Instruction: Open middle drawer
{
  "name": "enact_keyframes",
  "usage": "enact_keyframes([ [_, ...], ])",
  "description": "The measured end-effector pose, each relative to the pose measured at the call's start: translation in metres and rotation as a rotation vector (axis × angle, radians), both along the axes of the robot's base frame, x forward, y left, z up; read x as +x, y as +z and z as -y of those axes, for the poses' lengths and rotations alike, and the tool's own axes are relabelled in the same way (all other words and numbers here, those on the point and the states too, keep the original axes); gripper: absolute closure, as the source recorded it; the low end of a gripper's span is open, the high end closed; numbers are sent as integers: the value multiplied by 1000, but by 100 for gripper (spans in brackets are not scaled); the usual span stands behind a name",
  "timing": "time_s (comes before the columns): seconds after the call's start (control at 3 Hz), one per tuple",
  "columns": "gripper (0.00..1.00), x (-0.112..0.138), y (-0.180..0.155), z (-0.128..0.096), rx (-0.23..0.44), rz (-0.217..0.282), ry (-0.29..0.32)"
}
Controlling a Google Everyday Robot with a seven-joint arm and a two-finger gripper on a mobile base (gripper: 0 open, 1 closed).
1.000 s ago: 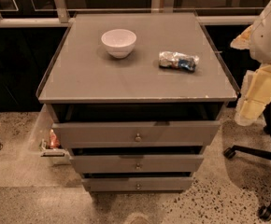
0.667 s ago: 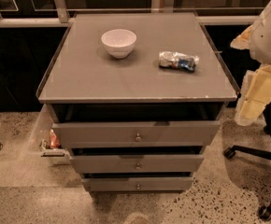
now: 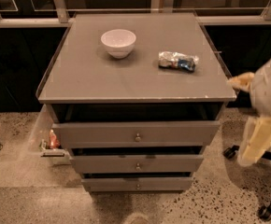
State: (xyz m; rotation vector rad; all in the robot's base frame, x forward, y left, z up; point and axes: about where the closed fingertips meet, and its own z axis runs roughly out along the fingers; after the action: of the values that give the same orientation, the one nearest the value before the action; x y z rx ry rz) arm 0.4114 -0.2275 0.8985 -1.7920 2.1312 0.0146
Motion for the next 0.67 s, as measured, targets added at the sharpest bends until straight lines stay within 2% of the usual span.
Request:
enact_keyframes([
  [0.33, 0, -17, -66, 8, 82, -1, 54],
  [0.67, 0, -17, -133, 12, 114, 0, 99],
])
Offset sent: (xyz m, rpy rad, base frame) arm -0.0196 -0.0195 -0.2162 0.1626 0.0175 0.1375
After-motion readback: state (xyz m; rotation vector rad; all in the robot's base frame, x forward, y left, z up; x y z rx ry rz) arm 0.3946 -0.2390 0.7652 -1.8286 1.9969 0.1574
